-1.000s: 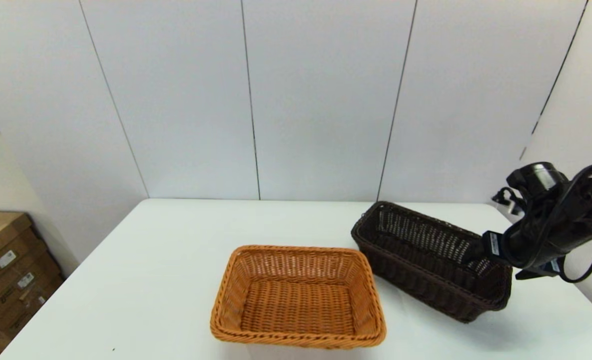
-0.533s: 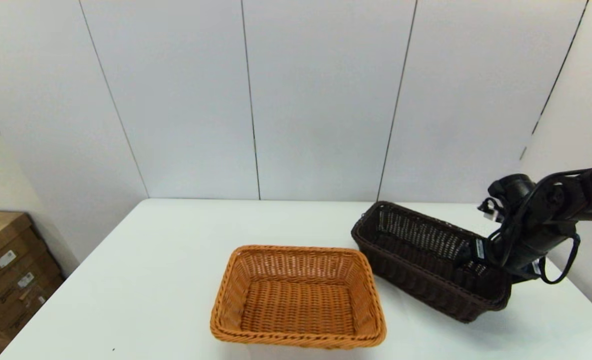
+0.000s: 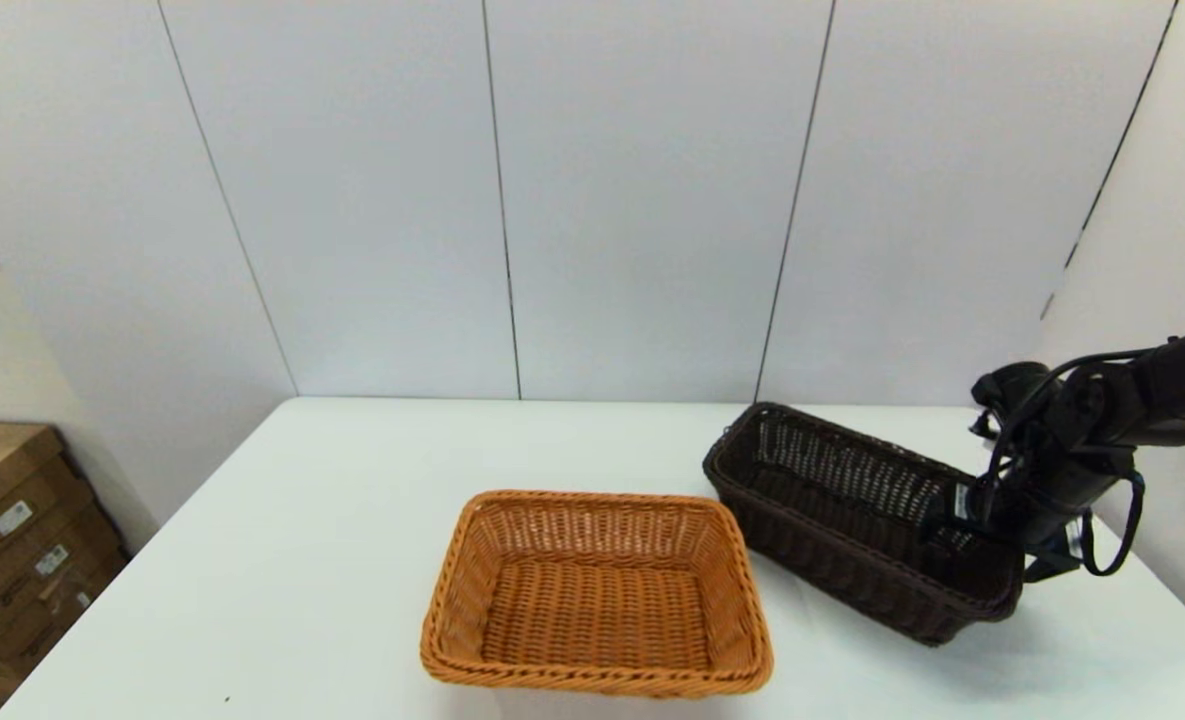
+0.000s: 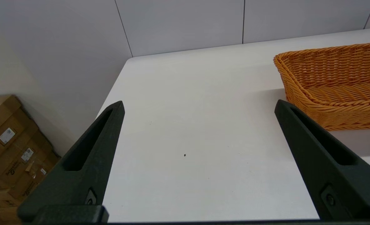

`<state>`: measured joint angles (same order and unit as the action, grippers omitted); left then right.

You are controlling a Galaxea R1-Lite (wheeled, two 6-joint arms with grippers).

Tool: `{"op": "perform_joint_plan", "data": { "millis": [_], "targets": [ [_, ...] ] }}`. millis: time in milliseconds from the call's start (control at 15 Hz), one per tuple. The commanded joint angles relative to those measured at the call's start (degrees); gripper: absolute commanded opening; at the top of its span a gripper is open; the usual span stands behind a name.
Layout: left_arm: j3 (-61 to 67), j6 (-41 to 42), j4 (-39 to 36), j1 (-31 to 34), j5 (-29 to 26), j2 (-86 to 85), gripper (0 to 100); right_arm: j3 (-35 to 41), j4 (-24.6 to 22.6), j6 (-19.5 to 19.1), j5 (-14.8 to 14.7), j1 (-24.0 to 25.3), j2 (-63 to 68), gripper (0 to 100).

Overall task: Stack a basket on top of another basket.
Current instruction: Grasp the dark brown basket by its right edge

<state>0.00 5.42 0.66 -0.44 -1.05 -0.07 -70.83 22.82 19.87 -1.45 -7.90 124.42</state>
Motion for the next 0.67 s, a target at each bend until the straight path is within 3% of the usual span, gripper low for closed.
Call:
{"op": "perform_joint_plan", "data": {
  "millis": [67, 267, 333, 667],
  "targets": [
    [0.1, 0.0, 0.0, 0.0, 0.0, 0.0, 100, 0.0, 0.1, 0.2, 0.0, -0.5, 0.2, 100],
    [0.1, 0.0, 0.0, 0.0, 0.0, 0.0, 100, 0.0, 0.1, 0.2, 0.0, -1.0, 0.2, 100],
    [0.1, 0.0, 0.0, 0.0, 0.0, 0.0, 100, 0.0, 0.1, 0.1, 0.0, -1.2, 0.2, 0],
    [0.1, 0.0, 0.0, 0.0, 0.0, 0.0, 100, 0.0, 0.1, 0.2, -0.3, -1.2, 0.1, 0]
  ]
}}
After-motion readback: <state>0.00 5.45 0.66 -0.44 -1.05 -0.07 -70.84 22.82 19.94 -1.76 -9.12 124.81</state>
